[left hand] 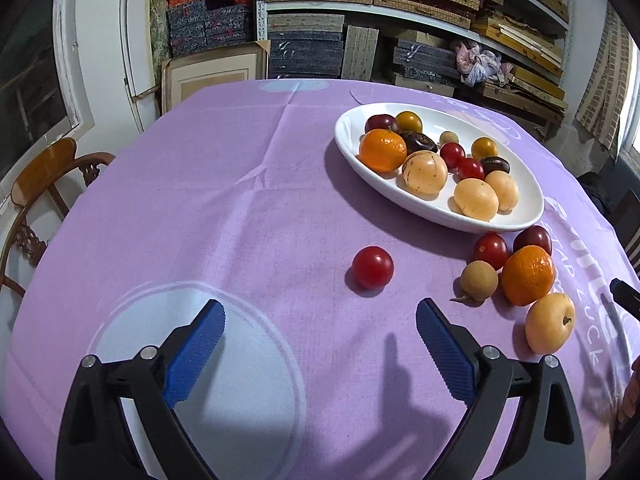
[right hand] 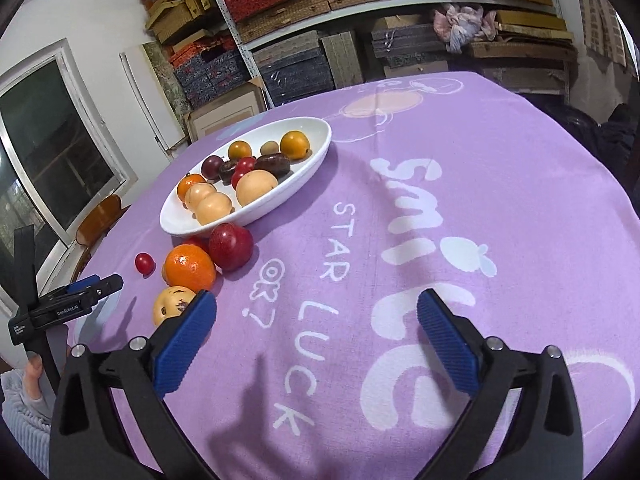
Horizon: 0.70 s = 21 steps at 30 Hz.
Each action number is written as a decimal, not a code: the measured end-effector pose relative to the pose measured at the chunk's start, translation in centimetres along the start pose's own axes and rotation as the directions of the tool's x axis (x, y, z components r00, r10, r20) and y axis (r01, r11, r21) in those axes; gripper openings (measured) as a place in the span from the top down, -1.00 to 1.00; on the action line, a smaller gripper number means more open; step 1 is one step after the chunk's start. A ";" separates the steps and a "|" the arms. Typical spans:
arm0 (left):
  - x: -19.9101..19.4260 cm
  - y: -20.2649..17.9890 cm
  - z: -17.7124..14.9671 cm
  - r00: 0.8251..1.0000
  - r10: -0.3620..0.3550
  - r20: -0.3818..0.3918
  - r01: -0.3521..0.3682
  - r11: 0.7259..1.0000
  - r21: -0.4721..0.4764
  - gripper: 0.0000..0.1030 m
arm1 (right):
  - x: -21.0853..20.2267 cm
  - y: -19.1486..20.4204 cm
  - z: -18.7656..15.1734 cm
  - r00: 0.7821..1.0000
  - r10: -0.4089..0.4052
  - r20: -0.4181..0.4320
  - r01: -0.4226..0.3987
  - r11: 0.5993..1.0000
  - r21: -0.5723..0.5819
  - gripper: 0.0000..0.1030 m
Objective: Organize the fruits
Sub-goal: 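Withdraw both grippers from the plate back toward the remaining fruit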
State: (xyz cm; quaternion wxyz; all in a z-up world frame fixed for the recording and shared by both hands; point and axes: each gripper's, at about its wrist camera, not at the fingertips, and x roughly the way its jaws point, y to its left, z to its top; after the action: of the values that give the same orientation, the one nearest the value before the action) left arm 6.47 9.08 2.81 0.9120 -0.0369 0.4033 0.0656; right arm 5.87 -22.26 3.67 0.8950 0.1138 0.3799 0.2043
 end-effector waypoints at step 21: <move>3.4 0.4 0.7 0.996 -0.004 -0.088 -0.004 0.996 -0.084 -0.93 | 6.1 7.0 4.4 0.988 -0.099 -0.116 0.067 0.965 -0.254 -0.92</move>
State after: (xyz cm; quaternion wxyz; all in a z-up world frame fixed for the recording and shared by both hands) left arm 9.20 9.84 0.80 0.8910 -0.0783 0.4398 0.0809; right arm 10.96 -13.50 5.30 0.8839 -0.0289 0.4118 0.2198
